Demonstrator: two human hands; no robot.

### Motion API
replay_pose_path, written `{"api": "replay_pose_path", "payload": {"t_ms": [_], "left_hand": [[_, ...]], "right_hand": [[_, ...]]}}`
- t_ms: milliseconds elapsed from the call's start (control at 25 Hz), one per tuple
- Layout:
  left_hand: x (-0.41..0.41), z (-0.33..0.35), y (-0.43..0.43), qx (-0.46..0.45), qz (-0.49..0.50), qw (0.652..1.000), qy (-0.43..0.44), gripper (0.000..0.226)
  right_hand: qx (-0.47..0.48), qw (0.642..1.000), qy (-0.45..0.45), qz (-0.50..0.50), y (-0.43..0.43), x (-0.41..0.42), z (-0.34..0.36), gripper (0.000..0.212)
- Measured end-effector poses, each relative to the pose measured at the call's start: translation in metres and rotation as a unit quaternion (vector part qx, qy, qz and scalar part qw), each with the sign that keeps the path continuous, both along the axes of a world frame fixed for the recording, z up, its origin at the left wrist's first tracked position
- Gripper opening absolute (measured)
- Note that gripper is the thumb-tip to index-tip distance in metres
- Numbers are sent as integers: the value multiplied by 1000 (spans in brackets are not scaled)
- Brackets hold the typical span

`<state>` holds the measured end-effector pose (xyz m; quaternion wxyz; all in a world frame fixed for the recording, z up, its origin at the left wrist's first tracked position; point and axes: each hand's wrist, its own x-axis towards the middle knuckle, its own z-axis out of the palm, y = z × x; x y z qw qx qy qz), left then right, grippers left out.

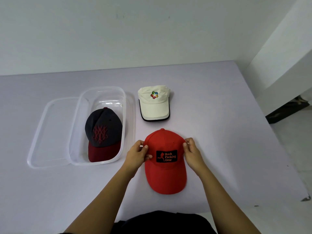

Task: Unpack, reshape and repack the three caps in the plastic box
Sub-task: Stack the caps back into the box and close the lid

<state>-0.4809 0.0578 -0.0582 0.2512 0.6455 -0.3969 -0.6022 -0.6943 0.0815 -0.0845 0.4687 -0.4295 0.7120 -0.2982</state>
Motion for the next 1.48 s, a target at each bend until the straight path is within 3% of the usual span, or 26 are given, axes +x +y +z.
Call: {"api": "replay_pose_path", "payload": {"t_ms": [160,280,360,440,480,640,760,920,1080,1320,1480], "left_hand": [[-5,-3,3,-7,10,999,34,14],[-7,-4,4,13,13,998,58,12],[-9,0,4,41,10,996,76,8],[-8,4,1,71,-24,993,88,24],[-7,4,-2,78,-56,992,78,31],[-6,4,-12,32,-183,980,-68,38],[-11,-1,-9,-24,-197,972,-124,39],[-12,0,-1,21,-157,987,-19,28],[-5,18,-1,91,-138,985,54,38],[17,58,-26,155,-307,935,82,75],[27,94,-36,116,-309,938,107,40]], "right_hand": [[8,996,-92,-18,-2,5,-3,18],[8,993,-112,-36,0,7,-6,23],[24,991,-130,-26,2,6,-11,44],[44,986,-157,18,4,4,-16,75],[46,984,-166,36,6,4,-16,78],[38,988,-142,44,8,3,-14,58],[68,978,-171,94,6,0,-5,55],[79,969,-215,96,3,-1,3,51],[58,970,-217,95,7,3,17,50],[-60,975,-201,76,10,16,73,33],[-118,976,-163,79,4,35,102,31]]}}
